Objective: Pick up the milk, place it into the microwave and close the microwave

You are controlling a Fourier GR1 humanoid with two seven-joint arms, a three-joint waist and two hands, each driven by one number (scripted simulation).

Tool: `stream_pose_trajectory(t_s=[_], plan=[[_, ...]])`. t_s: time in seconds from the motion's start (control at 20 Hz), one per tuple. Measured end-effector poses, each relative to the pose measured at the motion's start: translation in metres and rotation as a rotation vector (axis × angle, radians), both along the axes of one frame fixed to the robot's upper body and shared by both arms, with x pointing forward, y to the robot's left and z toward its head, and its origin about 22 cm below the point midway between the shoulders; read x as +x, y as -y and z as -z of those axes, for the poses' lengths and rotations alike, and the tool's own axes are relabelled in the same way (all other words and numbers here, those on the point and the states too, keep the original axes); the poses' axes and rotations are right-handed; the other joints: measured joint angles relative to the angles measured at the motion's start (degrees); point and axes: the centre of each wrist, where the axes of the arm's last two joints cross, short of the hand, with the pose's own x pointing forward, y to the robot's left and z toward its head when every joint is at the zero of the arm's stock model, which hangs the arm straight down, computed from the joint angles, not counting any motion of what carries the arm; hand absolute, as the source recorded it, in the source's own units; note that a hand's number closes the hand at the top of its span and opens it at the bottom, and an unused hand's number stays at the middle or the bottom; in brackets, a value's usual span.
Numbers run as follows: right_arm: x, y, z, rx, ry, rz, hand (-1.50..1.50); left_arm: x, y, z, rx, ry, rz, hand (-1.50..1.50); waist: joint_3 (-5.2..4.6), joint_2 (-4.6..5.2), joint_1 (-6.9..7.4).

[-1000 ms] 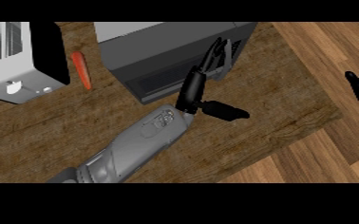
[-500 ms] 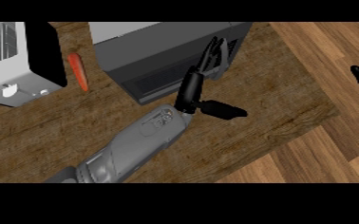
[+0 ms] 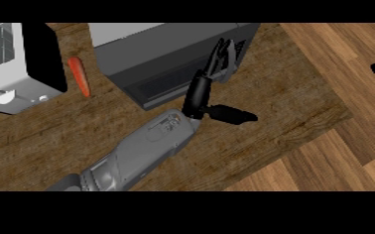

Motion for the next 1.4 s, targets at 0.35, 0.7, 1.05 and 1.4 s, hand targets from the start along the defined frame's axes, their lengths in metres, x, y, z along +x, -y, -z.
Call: stream_pose_trajectory(t_s=[0.35,0.7,1.05,1.4], plan=[[0.002,0.001,-0.003,0.005,-0.008,-0.018,-1.50,0.000,0.000,0.002,-0.012,0.006,-0.004,-1.50,0.03,0.02,-0.43],[0.005,0.001,-0.009,-0.002,-0.008,-0.044,-1.50,0.001,0.000,0.003,-0.019,0.011,0.001,-1.50,0.04,0.03,-0.56],[0.007,0.001,-0.013,0.003,-0.007,-0.062,-1.50,0.006,-0.004,0.000,-0.042,-0.003,-0.014,1.50,0.10,0.02,-0.68],[0.006,0.004,-0.016,0.004,-0.011,-0.060,-1.50,0.015,-0.013,0.003,0.090,0.059,-0.019,-1.50,0.73,-1.12,0.86]])
